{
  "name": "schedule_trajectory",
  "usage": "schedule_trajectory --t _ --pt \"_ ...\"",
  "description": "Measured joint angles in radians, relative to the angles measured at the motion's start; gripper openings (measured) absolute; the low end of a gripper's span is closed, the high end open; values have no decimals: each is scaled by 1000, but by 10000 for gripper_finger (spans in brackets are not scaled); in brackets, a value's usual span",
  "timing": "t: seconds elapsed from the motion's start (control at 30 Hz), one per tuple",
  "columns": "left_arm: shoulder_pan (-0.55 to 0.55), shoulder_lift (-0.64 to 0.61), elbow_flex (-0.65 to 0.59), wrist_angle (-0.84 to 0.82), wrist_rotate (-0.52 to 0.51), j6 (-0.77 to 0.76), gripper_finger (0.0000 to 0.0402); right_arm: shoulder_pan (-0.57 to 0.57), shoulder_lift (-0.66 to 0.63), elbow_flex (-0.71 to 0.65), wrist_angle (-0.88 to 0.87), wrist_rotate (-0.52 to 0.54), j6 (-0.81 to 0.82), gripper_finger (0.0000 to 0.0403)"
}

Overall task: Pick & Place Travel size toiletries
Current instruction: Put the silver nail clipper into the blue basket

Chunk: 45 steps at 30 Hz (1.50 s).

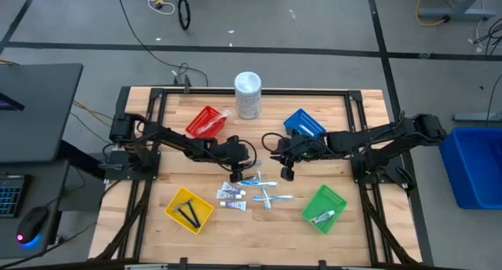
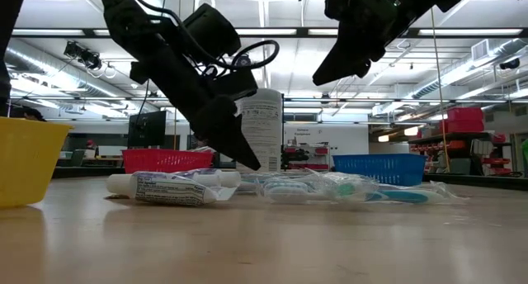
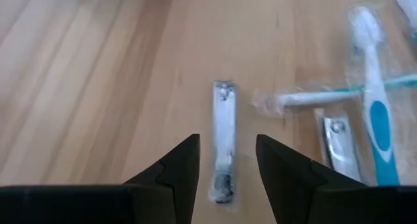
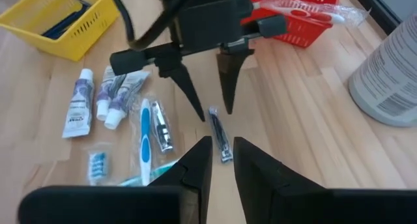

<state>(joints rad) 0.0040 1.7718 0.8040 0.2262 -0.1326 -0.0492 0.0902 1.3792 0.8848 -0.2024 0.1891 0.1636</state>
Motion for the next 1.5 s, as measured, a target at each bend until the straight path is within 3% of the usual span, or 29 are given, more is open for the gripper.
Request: schedule_trajectory --t 0.93,1.33,1.5 --pt "-35 93 1 49 -39 -89 155 0 0 0 -26 3 39 65" --pt "-37 97 -2 87 28 -105 57 0 0 0 -26 3 38 64" --pt "-36 97 -2 88 62 -132 49 0 0 0 -25 3 38 65"
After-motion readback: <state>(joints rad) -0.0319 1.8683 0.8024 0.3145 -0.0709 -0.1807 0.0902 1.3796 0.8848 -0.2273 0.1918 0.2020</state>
